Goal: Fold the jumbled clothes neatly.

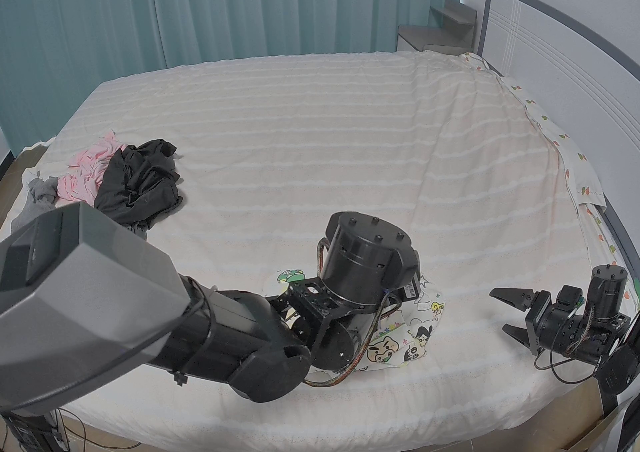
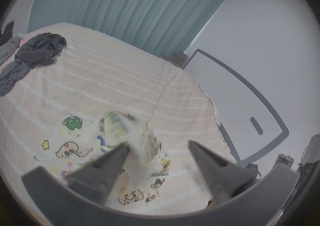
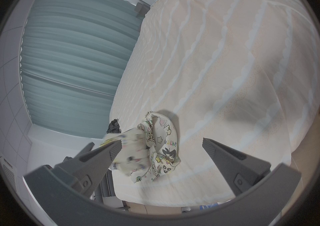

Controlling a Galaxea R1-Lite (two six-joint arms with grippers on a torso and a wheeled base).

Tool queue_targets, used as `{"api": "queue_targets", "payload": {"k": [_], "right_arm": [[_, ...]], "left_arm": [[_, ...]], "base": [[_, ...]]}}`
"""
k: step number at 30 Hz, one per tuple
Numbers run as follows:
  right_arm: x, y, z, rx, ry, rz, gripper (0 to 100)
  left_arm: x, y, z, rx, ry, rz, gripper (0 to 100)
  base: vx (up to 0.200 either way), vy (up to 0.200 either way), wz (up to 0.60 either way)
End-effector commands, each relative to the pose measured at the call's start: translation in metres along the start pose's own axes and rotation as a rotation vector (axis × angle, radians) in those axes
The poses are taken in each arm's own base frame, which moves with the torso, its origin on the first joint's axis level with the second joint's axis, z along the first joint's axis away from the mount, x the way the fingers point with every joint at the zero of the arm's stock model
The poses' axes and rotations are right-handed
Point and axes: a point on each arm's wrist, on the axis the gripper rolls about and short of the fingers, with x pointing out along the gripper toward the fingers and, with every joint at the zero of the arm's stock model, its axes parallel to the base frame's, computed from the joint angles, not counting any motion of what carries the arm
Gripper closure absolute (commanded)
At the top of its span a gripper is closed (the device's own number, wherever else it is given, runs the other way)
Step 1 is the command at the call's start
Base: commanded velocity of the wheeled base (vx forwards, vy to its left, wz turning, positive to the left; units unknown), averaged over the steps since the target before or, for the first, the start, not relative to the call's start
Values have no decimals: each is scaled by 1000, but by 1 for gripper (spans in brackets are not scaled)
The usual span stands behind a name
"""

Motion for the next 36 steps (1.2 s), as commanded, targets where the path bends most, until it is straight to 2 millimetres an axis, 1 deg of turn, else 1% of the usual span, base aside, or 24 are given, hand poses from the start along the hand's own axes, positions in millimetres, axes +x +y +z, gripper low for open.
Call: {"api": "queue_targets", "payload": {"k": [1,6,7,8,9,11,12,13,14,15,17,18,19,20,21,22,25,26,27,28,30,33,36], "right_arm": [[0,0,0,-1,2,0,0],[0,0,0,1,2,0,0],[0,0,0,-1,2,0,0],[0,0,0,-1,2,0,0],[0,0,0,-1,2,0,0],[0,0,0,-1,2,0,0],[0,0,0,-1,2,0,0],[0,0,-1,-1,4,0,0],[-1,0,-1,0,6,-3,0],[-3,-1,-3,-2,8,-3,0],[-3,-1,-3,-4,4,3,0],[-3,0,-3,-6,0,9,0],[-4,0,-3,-9,-2,16,0],[-4,0,-3,-10,-5,18,0],[-4,0,-3,-10,-5,18,0],[-4,0,-3,-11,-5,21,0],[-3,0,-3,-22,-5,24,0],[-3,1,-4,-29,0,28,0],[-2,2,-5,-29,0,28,0],[-1,4,-5,-44,-3,37,0],[-2,7,-6,-59,-4,53,0],[0,11,-7,-81,-10,82,0],[5,16,-12,-115,5,95,0]], "left_arm": [[6,0,-1,-1,-6,5,0],[8,6,7,-9,-25,23,0],[11,14,15,-19,-41,43,0],[11,15,16,-20,-43,46,0],[11,22,25,-24,-66,72,0],[3,34,41,-28,-107,117,0],[1,36,42,-29,-108,122,0],[-12,50,49,-34,-105,144,0],[-21,59,53,-41,-99,152,0],[-39,75,61,-55,-78,145,0],[-52,84,65,-66,-70,139,0],[-64,92,69,-76,-64,133,0],[-82,102,72,-92,-44,111,0],[-92,108,73,-100,-35,98,0],[-92,108,73,-100,-35,98,0],[-115,125,73,-118,-11,83,0],[-145,147,59,-144,42,86,0],[-152,151,55,-162,47,92,0],[-154,152,54,-166,46,91,0],[-166,157,52,-205,30,93,0],[-174,158,52,-238,18,85,0],[-181,163,44,-255,33,93,0],[-183,167,37,-259,67,78,0]], "base": [[0,0,0],[0,0,0],[0,0,0],[0,0,0],[0,0,0],[0,0,0],[0,0,0],[0,0,0],[0,0,0],[0,0,0],[0,0,0],[0,0,0],[0,0,0],[0,0,0],[0,0,0],[0,0,0],[0,0,0],[0,0,0],[0,0,0],[0,0,0],[0,0,0],[0,0,0],[0,0,0]]}}
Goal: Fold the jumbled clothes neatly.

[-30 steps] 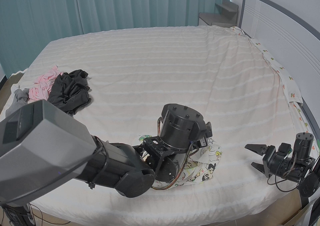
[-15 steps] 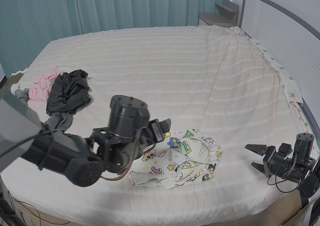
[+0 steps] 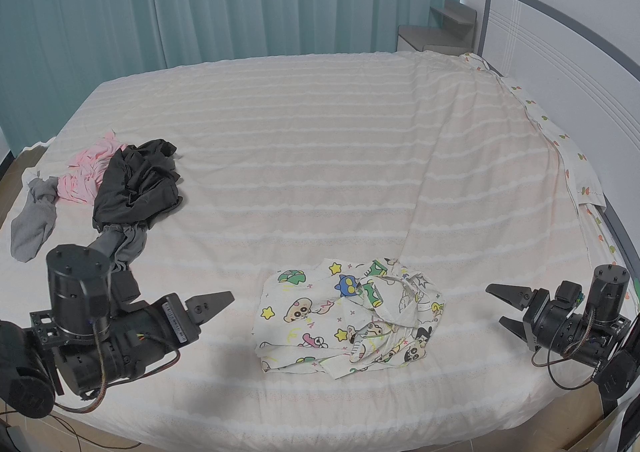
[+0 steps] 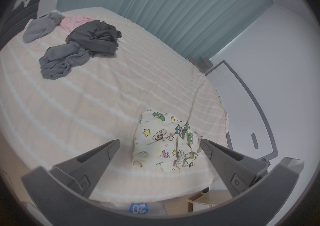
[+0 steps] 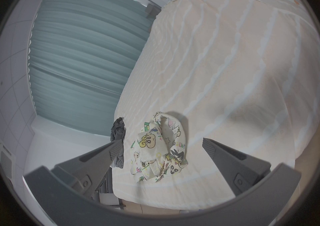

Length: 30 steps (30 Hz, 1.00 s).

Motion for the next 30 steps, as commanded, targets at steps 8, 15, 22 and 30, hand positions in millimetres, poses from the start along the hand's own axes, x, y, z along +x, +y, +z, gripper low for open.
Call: {"api": "queue_targets", "payload": {"k": [8,15,22,30], "right_arm": [[27,30,-14,-111,74,105,0],[52,60,-17,-249,79,-2,0],[78,120,-50,-463,122,-51,0],[115,135,-72,-681,215,-186,0]], "left_arm": [[-21,14,-5,-29,-7,-51,0],[-21,15,-6,-29,-4,-44,0],[-21,16,-7,-29,-3,-40,0],[-21,16,-7,-30,-2,-39,0]], "base": [[0,0,0],[0,0,0],[0,0,0],[0,0,0]]}}
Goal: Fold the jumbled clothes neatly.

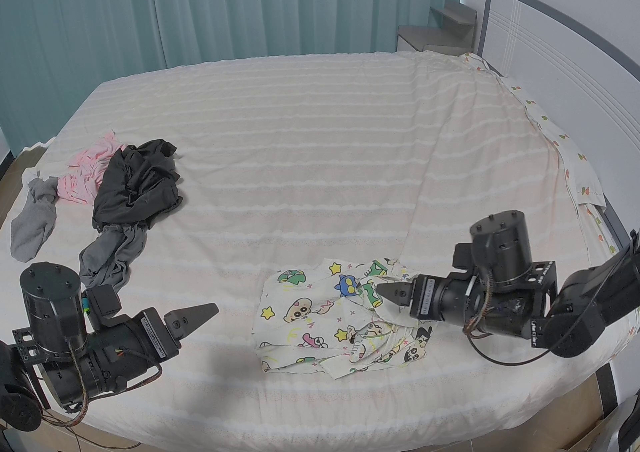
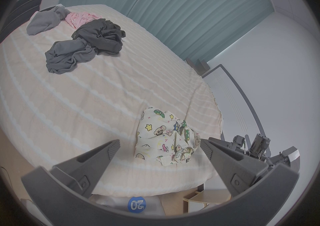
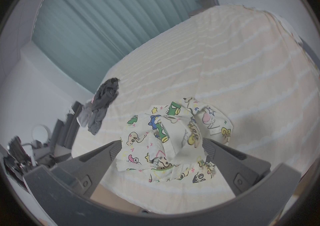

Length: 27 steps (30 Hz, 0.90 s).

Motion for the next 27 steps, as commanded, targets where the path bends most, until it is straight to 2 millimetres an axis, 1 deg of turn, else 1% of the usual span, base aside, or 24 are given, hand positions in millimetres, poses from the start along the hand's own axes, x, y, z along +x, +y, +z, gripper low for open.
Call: {"api": "queue_targets", "payload": {"k": [1,3,5,7,8,12,14,15,17,19,22,27], "right_arm": [[29,29,-3,-172,69,-59,0],[34,33,-4,-207,111,-79,0],[48,35,-7,-243,173,-119,0],[57,38,-13,-273,192,-141,0],[65,41,-22,-308,198,-161,0],[83,47,-47,-388,221,-200,0],[93,43,-56,-420,228,-247,0],[93,43,-56,-420,228,-247,0],[102,34,-61,-468,222,-321,0],[104,30,-60,-473,212,-345,0],[103,23,-51,-463,178,-379,0],[87,11,-32,-436,129,-432,0]], "left_arm": [[1,1,-1,-1,4,7,0],[1,1,-1,-1,4,7,0],[1,2,-1,-1,5,8,0],[1,1,-1,-1,1,3,0],[1,1,-1,-2,-2,0,0],[1,1,-1,-3,0,2,0],[3,2,-2,-3,5,8,0],[3,2,-2,-3,5,8,0],[3,4,-4,-5,9,12,0],[3,3,-3,-6,5,8,0],[4,4,-4,-5,7,10,0],[5,5,-5,-5,10,13,0]], "base": [[0,0,0],[0,0,0],[0,0,0],[0,0,0],[0,0,0],[0,0,0],[0,0,0],[0,0,0],[0,0,0],[0,0,0],[0,0,0],[0,0,0]]}}
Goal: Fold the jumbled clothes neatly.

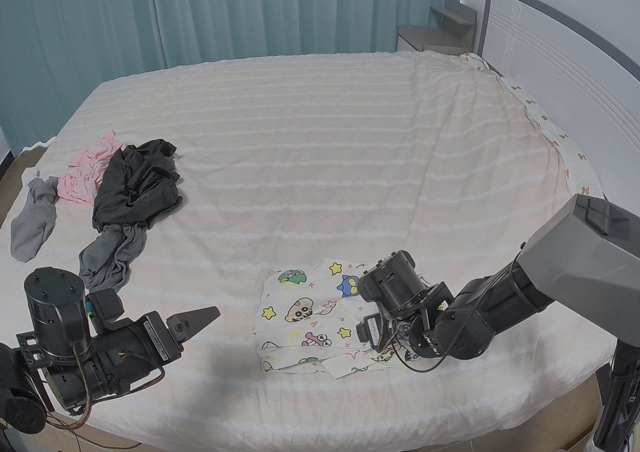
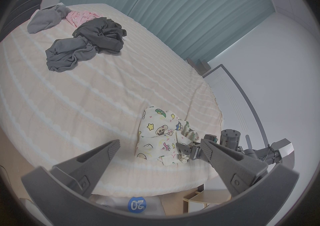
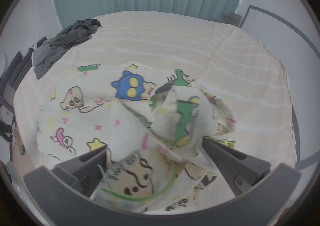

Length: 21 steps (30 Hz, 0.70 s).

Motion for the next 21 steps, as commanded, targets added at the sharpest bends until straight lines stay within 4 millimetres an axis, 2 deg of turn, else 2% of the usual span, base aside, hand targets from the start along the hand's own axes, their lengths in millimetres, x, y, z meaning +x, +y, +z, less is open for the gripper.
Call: {"api": "queue_targets", "payload": {"k": [1,3,4,8,11,13,14,21], "right_arm": [[-8,-21,5,35,-11,-31,0],[-11,-26,7,49,-19,-32,0],[-16,-36,10,72,-29,-38,0],[-19,-56,12,118,-31,-57,0],[-17,-69,16,159,-50,-56,0],[-17,-70,16,161,-51,-57,0],[-14,-79,20,196,-75,-65,0],[-36,-88,21,264,-79,51,0]], "left_arm": [[3,2,-2,0,8,9,0],[3,2,-2,0,7,8,0],[3,2,-2,0,7,8,0],[3,3,-3,1,9,10,0],[3,3,-3,1,9,10,0],[3,3,-3,1,9,10,0],[2,2,-2,0,8,9,0],[2,2,-2,0,8,9,0]], "base": [[0,0,0],[0,0,0],[0,0,0],[0,0,0],[0,0,0],[0,0,0],[0,0,0],[0,0,0]]}}
